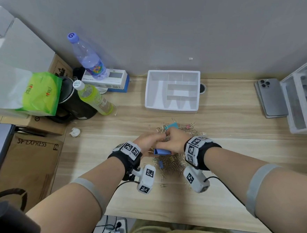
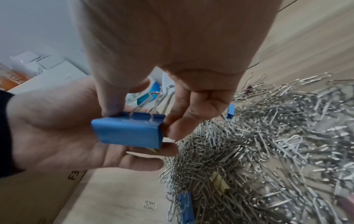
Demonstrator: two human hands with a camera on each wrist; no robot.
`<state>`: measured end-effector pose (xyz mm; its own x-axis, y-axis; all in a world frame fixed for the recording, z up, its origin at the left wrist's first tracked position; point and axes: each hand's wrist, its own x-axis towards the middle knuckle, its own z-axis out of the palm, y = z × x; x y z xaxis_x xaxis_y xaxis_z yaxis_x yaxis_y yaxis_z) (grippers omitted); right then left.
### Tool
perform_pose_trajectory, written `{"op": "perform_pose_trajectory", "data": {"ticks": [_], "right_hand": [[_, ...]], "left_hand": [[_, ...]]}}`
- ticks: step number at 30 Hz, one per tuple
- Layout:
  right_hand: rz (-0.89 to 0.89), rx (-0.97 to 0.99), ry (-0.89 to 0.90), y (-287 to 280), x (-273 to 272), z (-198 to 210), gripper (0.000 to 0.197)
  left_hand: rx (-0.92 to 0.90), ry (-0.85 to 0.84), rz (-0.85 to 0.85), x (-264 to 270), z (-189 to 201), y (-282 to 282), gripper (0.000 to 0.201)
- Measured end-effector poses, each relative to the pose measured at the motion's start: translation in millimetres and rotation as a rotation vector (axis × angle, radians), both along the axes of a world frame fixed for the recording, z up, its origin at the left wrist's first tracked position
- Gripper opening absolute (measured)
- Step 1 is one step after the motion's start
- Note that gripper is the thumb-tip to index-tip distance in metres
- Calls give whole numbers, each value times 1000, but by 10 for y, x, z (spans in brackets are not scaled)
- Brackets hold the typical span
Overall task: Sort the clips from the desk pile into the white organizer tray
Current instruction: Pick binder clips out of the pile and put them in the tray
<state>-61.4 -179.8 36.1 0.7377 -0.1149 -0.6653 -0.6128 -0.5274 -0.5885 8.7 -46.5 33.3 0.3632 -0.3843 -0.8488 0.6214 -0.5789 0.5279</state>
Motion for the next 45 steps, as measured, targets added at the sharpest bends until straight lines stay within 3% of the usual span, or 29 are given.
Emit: {"op": "perform_pose_trajectory", "data": {"ticks": [3,6,8,11,16,20,24,27,31,35,39,42,45], "right_hand": [[-54,142,-11,52,39,-13,62],[-219,333,-31,23,72,-46,43],[-283,262,-74,-91,90,-124,24],[-292,-23,-90,-335,75,-250,7],[-143,-242,-51,-428,105,-387,14],[3,-360,-45,-349,137,-423,21],[54,-479,-6,-260,139,-443,33],[-10,-412,19,-245,156,-409,34],[-108,-314,41,-249,154,-371,44],[-61,-284,-6,-253,107,-324,46],[-65,-234,12,-267,65,-230,19],[-73,-250,36,-265,57,-268,9],[-84,-242,29,-259,34,-315,12]], "left_hand": [[24,-72,-51,74,-13,22,30],[73,-224,-91,184,-107,69,35],[71,-217,-79,240,-169,145,43],[9,-92,11,270,-182,276,47],[149,-90,-6,323,-217,411,49],[219,-150,-103,346,-231,442,73],[207,-119,-5,309,-191,417,49],[184,-81,34,277,-220,412,50],[173,15,43,308,-453,483,82],[161,34,75,328,-509,501,85],[104,37,145,281,-155,406,72],[73,66,184,271,-105,391,61],[135,-3,118,255,-162,416,81]]}}
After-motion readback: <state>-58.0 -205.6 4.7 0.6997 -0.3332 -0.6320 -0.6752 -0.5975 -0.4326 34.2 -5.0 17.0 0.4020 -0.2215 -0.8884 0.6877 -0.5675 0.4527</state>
